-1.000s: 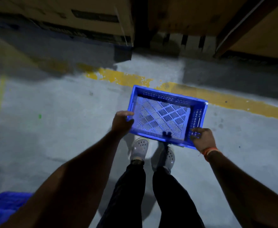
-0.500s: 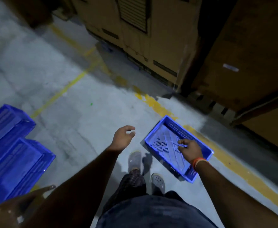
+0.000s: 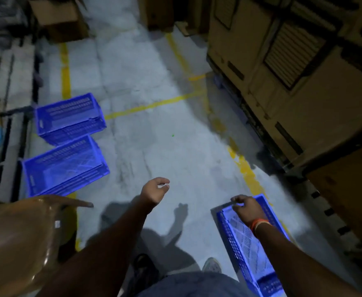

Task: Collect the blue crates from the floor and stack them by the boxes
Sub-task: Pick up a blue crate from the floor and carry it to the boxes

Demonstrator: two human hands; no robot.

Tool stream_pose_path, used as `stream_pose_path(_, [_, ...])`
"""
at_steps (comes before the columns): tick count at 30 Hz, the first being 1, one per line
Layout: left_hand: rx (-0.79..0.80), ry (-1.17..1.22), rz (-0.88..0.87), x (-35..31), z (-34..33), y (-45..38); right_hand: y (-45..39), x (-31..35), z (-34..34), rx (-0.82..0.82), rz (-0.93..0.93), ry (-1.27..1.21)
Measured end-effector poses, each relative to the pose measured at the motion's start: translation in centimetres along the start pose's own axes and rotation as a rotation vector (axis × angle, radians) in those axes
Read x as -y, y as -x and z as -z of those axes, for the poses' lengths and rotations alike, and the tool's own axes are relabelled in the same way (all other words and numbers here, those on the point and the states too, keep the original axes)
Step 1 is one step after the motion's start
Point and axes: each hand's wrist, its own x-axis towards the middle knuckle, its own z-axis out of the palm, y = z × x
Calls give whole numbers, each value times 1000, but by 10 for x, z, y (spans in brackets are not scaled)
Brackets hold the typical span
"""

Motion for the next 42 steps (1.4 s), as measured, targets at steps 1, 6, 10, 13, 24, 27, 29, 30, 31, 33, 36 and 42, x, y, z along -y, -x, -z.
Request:
stream_pose_path(1, [-20,21,9,7,22,-2,-5,20,-12,14,14,11])
stream_pose_path(6, [-140,14,54,39,142,-12,-22,134,-90,70,73,25])
stream_pose_path(10, [-231,-40,64,67,238,-25,-37,227,-154,158,144,14])
stream_pose_path(13, [-300,-15,140,82,294,-34,-50,286,-188,229,199,42])
stream_pose_path(24, [-352,37,166,56,402,-167,-189,440,-232,296,284,74])
stream_pose_path(27, [-381,66,164,29,423,-225,-251,480,-232,309,301,78])
stream_pose_path(29, [-387,75,182,7,437,-258,-293,510,-228,328,310,112])
stream_pose_path(30, [-389,78,187,-4,444,-272,-311,525,-225,330,317,126])
stream_pose_path(31, [-387,73,179,-15,452,-286,-329,541,-223,332,337,140])
stream_pose_path(33, [-389,42,162,-32,471,-312,-365,574,-219,348,383,177])
stream_pose_path(36, [-416,35,173,-52,498,-345,-408,622,-220,353,423,213])
stream_pose_path(42, [-484,68,270,-62,555,-420,-463,705,-250,412,461,188])
